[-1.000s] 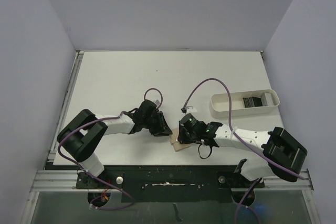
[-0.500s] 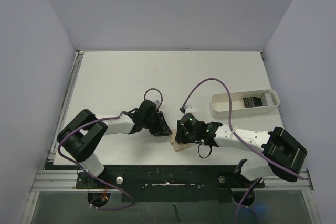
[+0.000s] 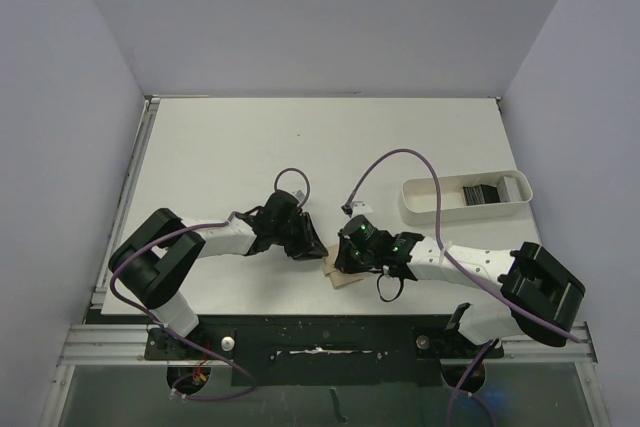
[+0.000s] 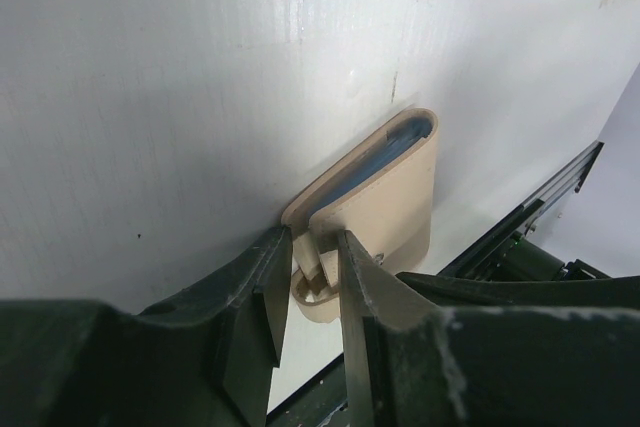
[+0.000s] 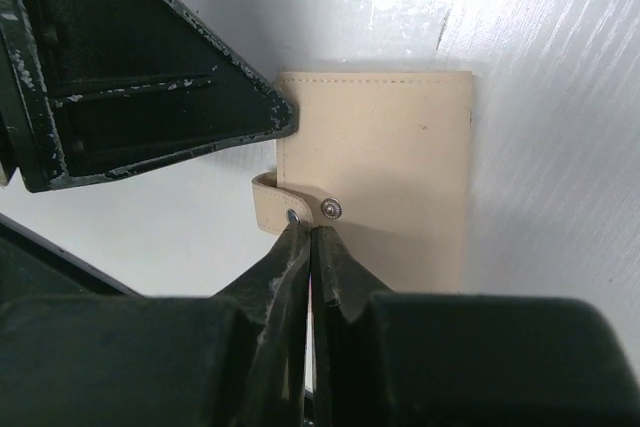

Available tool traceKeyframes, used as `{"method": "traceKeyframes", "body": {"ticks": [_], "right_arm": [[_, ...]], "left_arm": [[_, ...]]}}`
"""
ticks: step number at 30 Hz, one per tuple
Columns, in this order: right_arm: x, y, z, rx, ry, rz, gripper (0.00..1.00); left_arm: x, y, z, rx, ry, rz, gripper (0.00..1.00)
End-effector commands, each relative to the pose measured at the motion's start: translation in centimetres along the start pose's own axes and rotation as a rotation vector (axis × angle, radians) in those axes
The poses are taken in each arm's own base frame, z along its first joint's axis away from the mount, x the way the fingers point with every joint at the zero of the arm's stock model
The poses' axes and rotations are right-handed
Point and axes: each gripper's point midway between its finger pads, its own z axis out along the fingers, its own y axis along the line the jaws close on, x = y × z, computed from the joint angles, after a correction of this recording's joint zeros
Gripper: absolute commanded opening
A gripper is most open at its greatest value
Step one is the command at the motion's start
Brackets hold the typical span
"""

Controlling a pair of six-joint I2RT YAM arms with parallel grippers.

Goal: Put the credit cards into the card holder
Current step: Close the card holder at the center of the board.

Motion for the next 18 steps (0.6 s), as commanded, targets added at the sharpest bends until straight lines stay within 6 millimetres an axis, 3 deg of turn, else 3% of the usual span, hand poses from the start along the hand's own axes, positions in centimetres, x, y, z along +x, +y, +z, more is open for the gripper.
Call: {"method": "traceKeyframes", "body": {"ticks": [1,18], "right_arm": [[-2.3,1.7,-0.1,-0.052,-0.064,-0.015,0.00],[-3.1,0.4,-0.2,-0.003,-0.103,-0.049,0.00]], "left_arm": [[-0.3,0.4,0.1,-0.025,-0.017,0.016,0.24],[-0.2,0.8,0.3,-0.040,-0.009,0.018,0.24]]}}
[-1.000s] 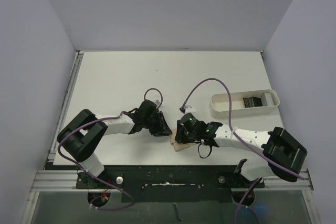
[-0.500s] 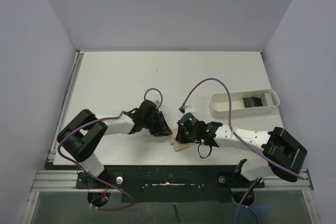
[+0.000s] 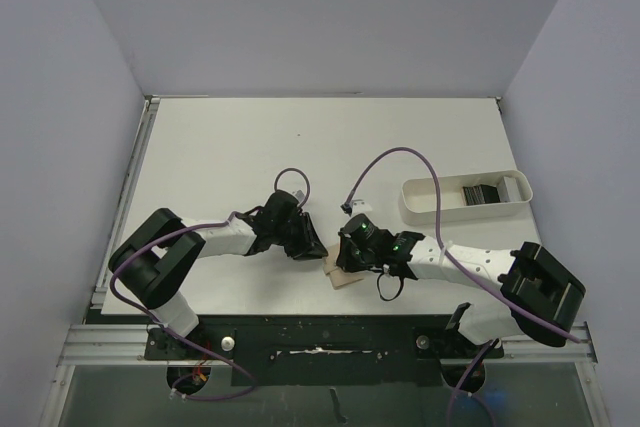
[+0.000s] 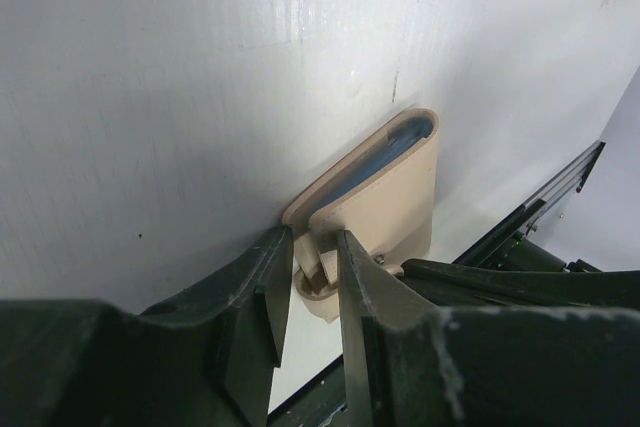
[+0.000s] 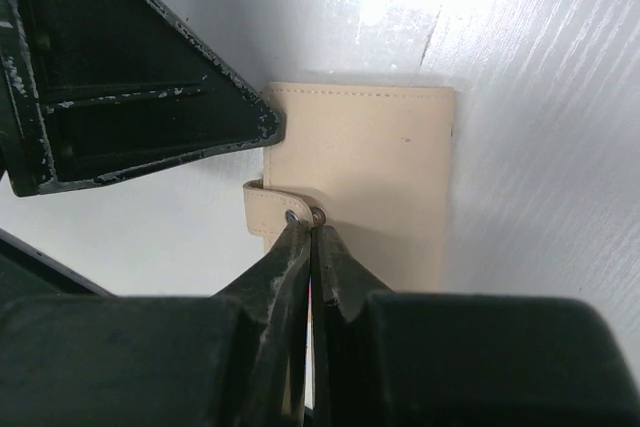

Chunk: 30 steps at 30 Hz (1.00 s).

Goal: Put the credit cards into the card holder
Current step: Close the card holder at the center of the board.

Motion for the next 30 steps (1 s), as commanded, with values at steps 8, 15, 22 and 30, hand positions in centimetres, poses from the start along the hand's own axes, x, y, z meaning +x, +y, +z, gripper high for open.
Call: {"method": "traceKeyframes", "body": {"ticks": [8,15,22,30], "right_arm": [[-2.5,0.1,-0.1,0.004,-0.093,0.005,0.00],[-2.0,-0.6,0.3,0.021,-0.082,0.018,0.00],[-1.2,-1.0,0.6,0.030,-0.058,0.031,0.00],[-0.7,-1.2,0.7,0.034,-0.045,0.044,0.00]], "left_arm": [[-0.2,0.8,0.3,-0.040,-0.009,0.015,0.24],[-0.2,0.7,0.2,-0.038,-0.012,0.014,0.24],[-0.2,0.7,0.0,-0.036,-0.017,0.013,0.24],[-0.3,0.5,-0.2,-0.035,-0.022,0.013,0.24]]}}
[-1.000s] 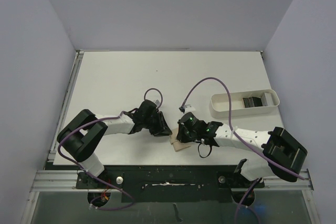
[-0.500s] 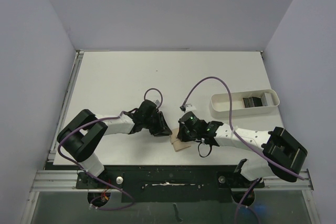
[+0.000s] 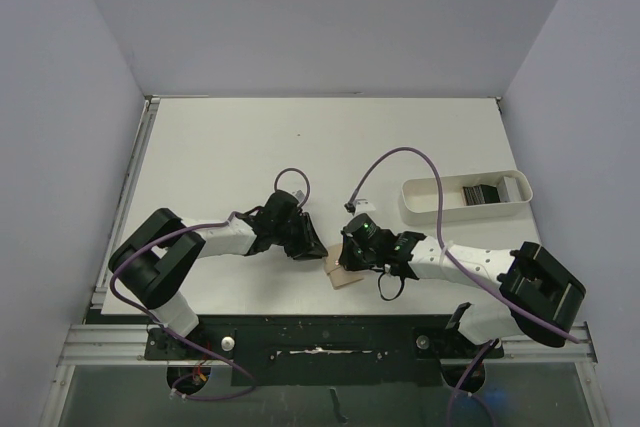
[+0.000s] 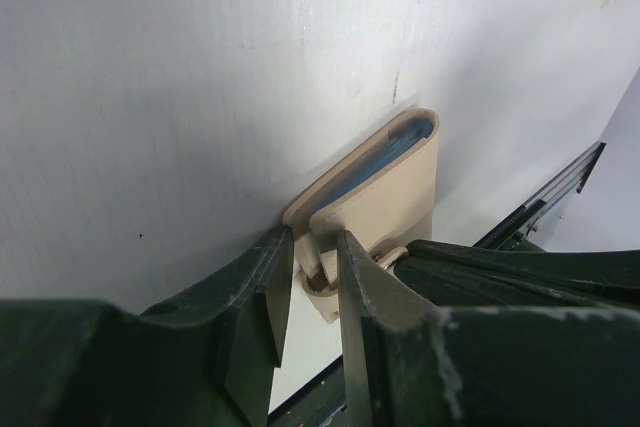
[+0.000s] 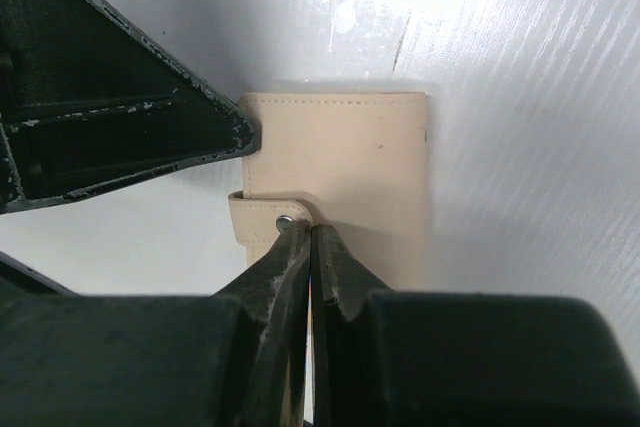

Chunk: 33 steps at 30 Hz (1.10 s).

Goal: Put the credit cards into the card holder
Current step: Close the card holder at the center of the board.

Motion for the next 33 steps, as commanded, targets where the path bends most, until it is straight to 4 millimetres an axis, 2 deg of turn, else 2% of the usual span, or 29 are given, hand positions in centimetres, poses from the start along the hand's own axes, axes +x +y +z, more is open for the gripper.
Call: {"method": "traceKeyframes", "body": {"ticks": [1,12,17,21,25,29,33], "right_arm": [[-0.2,-0.4,0.5,0.012,-0.021,0.023,0.00],[0.1,-0.9,0.9,0.027,-0.009,0.032,0.00],[0.2,-1.0,1.0,0.030,-0.006,0.034,0.00],[0.3,-1.0,1.1,0.030,-0.002,0.033,0.00],[0.2,-1.1,1.0,0.032,-0.003,0.037,0.00],[-0.1,-0.8,0.8,0.023,-0.009,0.043,0.00],[-0.9,0.1,0.2,-0.009,-0.031,0.049,0.00]], "left_arm": [[-0.3,0.4,-0.2,-0.034,-0.022,0.013,0.24],[-1.4,-1.9,-2.3,0.010,-0.083,0.026,0.26],[-1.1,-3.0,-3.2,0.040,-0.092,0.038,0.25],[-0.3,-4.1,-3.5,0.076,-0.078,0.061,0.18],[1.3,-4.6,-3.0,0.094,-0.043,0.083,0.09],[2.2,-3.9,-2.0,0.073,-0.023,0.078,0.07],[2.3,-3.4,-1.3,0.061,-0.019,0.069,0.06]]}}
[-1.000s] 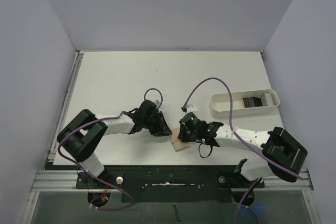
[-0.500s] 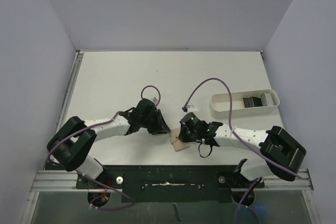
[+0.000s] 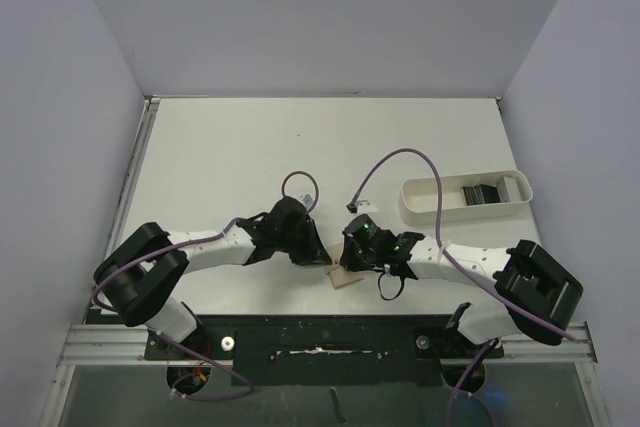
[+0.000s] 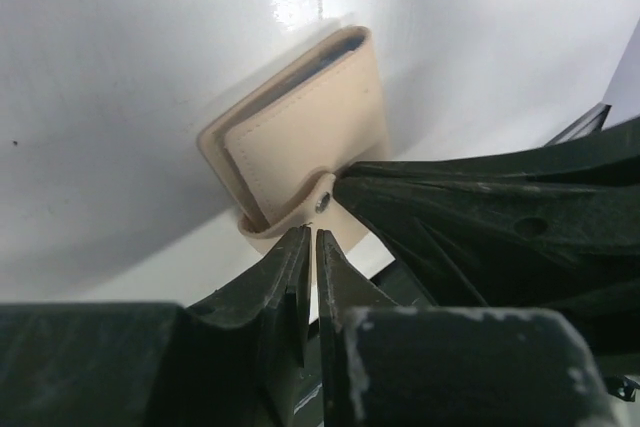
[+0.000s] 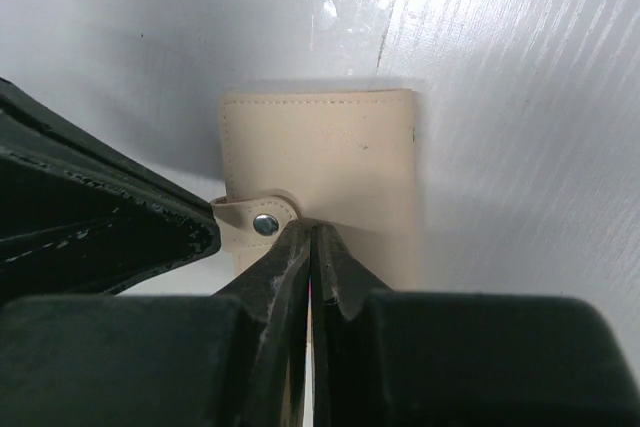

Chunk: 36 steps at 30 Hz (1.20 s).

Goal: Put the credit cards into the card holder
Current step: Close the card holder at the center of the board.

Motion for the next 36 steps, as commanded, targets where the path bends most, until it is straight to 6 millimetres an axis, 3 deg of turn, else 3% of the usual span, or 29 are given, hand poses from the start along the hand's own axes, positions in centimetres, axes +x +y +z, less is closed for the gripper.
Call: {"method": "traceKeyframes", "body": {"ticks": [1,10,15,29,36], "right_arm": [[-1.6,1.0,-0.6,-0.034,-0.049,0.020,0.02],[-3.8,3.0,-2.2,-0.157,-0.121,0.061,0.15],[-3.3,2.7,-1.5,-0.153,-0.091,0.067,0.21],[-1.7,2.0,-0.3,-0.128,-0.028,0.094,0.26],[-1.8,2.6,-0.2,-0.153,-0.025,0.107,0.30]], "left_arm": [[-0.5,-0.5,0.7,0.029,-0.016,0.000,0.06],[-0.6,0.4,1.1,-0.008,-0.020,-0.001,0.04],[-0.5,0.7,1.1,-0.019,-0.022,-0.004,0.03],[-1.4,0.5,0.0,-0.010,-0.071,-0.020,0.03],[-1.3,0.6,0.1,-0.007,-0.069,-0.020,0.03]]}}
